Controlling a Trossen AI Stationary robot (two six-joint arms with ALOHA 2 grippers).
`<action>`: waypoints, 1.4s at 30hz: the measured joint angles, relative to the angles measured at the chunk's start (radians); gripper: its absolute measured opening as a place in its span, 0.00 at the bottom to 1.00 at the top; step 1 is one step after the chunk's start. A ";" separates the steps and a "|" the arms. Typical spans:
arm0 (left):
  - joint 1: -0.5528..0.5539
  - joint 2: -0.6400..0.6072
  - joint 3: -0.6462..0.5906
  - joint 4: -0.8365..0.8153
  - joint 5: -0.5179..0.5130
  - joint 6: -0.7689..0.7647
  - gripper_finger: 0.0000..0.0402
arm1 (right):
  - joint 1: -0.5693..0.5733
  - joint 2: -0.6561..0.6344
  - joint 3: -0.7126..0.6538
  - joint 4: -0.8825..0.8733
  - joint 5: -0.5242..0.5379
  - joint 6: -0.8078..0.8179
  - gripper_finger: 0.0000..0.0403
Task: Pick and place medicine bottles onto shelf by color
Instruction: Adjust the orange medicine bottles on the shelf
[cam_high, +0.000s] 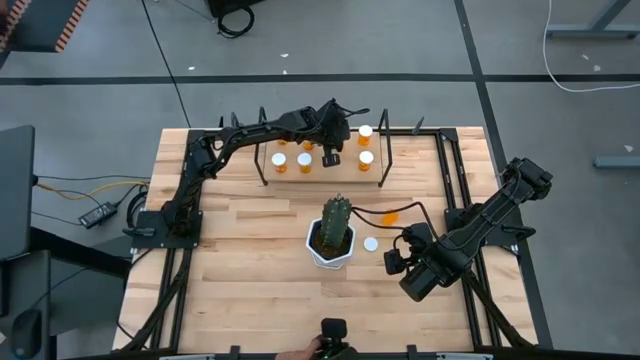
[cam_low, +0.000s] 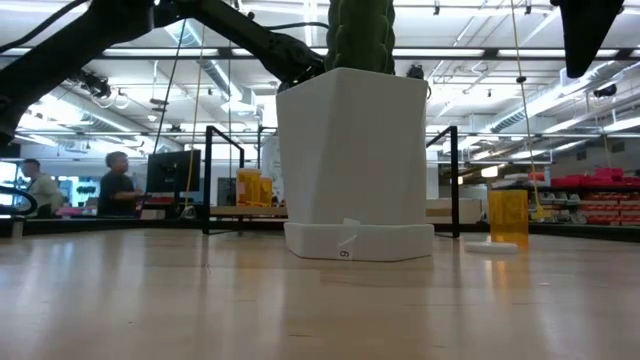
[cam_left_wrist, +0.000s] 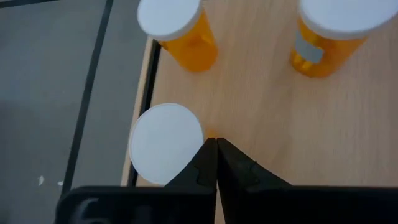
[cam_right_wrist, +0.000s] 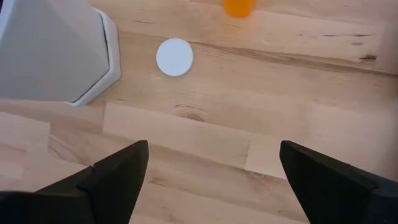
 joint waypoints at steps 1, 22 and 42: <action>-0.002 -0.005 0.000 -0.005 -0.013 -0.001 0.01 | 0.000 0.000 0.000 0.000 0.000 0.000 0.92; 0.058 -0.099 0.000 -0.381 0.012 -0.086 0.01 | 0.000 0.000 0.000 0.000 0.018 -0.009 0.92; 0.135 -0.103 0.000 -0.387 0.105 -0.055 0.01 | 0.000 0.000 0.000 -0.002 0.023 0.004 0.92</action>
